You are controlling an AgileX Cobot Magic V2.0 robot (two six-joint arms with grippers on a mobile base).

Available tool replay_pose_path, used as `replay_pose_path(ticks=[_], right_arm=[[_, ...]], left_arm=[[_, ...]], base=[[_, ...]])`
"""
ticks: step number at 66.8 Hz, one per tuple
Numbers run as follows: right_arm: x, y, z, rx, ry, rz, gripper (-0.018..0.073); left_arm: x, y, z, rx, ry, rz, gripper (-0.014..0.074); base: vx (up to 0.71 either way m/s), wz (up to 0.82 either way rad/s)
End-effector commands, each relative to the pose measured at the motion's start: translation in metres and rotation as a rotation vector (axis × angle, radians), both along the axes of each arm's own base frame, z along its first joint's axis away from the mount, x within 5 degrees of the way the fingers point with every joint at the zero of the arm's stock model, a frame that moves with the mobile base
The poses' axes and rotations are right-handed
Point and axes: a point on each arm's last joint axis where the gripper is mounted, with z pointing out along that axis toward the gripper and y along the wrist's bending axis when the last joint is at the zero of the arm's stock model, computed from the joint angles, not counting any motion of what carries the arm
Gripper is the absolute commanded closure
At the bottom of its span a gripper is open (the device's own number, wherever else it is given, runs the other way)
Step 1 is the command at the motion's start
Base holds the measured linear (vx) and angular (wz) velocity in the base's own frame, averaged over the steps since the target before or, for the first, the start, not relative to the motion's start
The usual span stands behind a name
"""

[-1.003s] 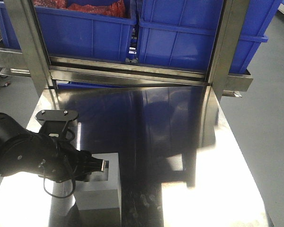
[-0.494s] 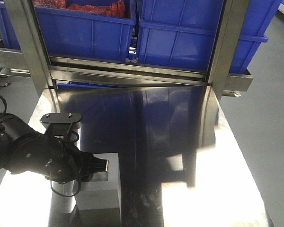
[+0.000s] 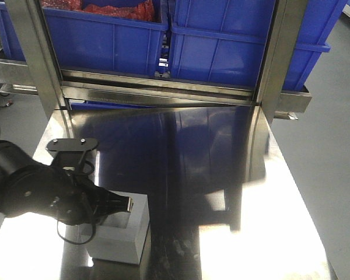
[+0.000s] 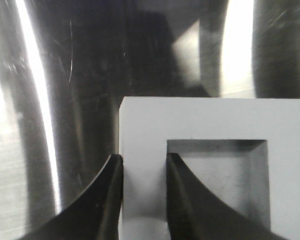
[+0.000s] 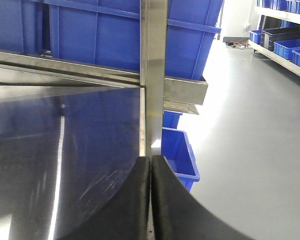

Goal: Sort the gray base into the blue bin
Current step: 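Lift the gray block with the left gripper toward the robot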

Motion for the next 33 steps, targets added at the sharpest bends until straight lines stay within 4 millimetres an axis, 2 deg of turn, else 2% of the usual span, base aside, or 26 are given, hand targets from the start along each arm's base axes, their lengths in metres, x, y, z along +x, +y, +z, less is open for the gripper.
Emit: replay_pose_path(ticks=[1, 4, 14, 33], right_arm=[[0.000, 0.000, 0.005, -0.015, -0.074, -0.002, 0.0564], [0.000, 0.000, 0.005, -0.015, -0.074, -0.002, 0.0564], [0.000, 0.000, 0.005, -0.015, -0.074, -0.002, 0.0564], [0.000, 0.000, 0.005, -0.015, -0.074, -0.002, 0.0564]], left_arm=[[-0.005, 0.000, 0.042, -0.129, -0.222, -0.029, 0.0605], [-0.012, 0.005, 0.053, -0.161, -0.291, -0.040, 0.0605], [-0.041, 0.023, 0.070, -0.236, -0.488, -0.093, 0.0605], [-0.108, 0.063, 0.073, -0.286, -0.826, -0.215, 0.0605]], base=[[0.00, 0.00], [0.00, 0.00], [0.00, 0.00], [0.00, 0.00]])
